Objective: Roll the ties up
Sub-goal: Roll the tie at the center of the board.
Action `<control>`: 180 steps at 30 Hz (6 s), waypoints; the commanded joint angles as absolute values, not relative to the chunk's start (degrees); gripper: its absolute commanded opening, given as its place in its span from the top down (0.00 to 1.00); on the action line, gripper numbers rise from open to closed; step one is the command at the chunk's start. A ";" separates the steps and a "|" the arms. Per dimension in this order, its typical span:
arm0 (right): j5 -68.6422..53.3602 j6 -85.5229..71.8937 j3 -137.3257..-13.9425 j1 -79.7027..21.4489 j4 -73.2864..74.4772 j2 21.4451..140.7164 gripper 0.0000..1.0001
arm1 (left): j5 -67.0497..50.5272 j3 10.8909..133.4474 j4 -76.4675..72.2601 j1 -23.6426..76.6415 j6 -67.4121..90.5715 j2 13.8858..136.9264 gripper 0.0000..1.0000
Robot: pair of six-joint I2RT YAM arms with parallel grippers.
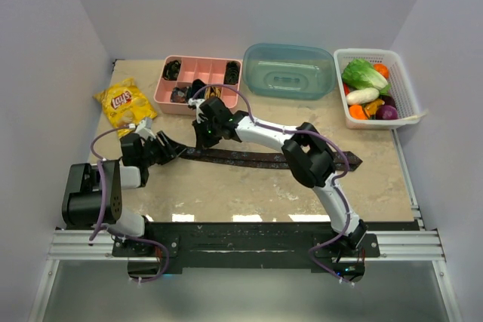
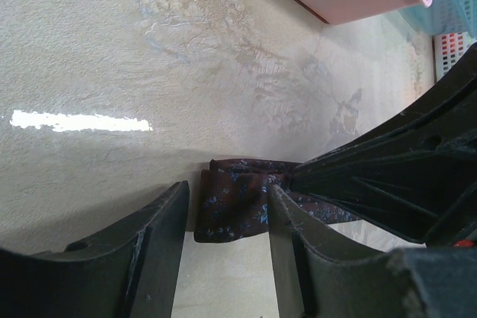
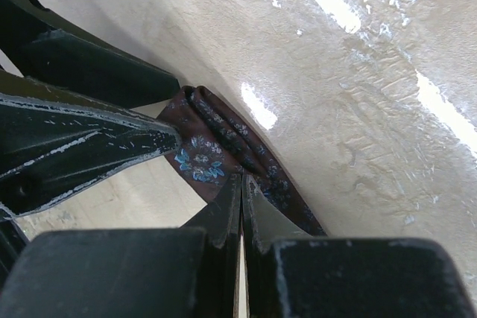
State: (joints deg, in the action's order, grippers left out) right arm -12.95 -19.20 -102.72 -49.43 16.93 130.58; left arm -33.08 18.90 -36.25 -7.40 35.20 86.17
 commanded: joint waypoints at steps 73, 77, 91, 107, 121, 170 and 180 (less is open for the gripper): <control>-20.56 -25.05 -98.70 -49.39 6.94 131.40 1.00 | -25.14 27.86 -23.38 5.36 30.59 77.25 1.00; -21.27 -25.75 -99.05 -49.39 5.80 132.18 1.00 | -24.44 28.04 -22.24 5.45 29.89 76.64 1.00; -22.24 -25.75 -99.23 -49.39 6.59 130.00 1.00 | -16.79 29.62 -15.03 7.47 26.28 74.97 1.00; -15.56 -22.24 -96.24 -49.04 11.42 122.35 1.00 | -8.00 31.73 -9.23 9.40 23.91 72.86 1.00; -13.36 -21.27 -91.76 -46.06 11.43 118.92 1.00 | 1.30 34.80 -5.45 15.29 23.64 74.97 1.00; -12.92 -21.36 -86.92 -43.95 9.67 118.56 1.00 | -7.12 29.18 -22.24 22.50 34.10 87.18 1.00; -12.83 -20.57 -87.45 -44.03 10.37 117.69 1.00 | -8.09 30.23 -21.10 22.50 34.63 85.17 1.00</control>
State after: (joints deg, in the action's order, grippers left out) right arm -12.99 -21.74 -87.15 -44.18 11.14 121.43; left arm -7.53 30.09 -21.34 22.26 33.91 87.44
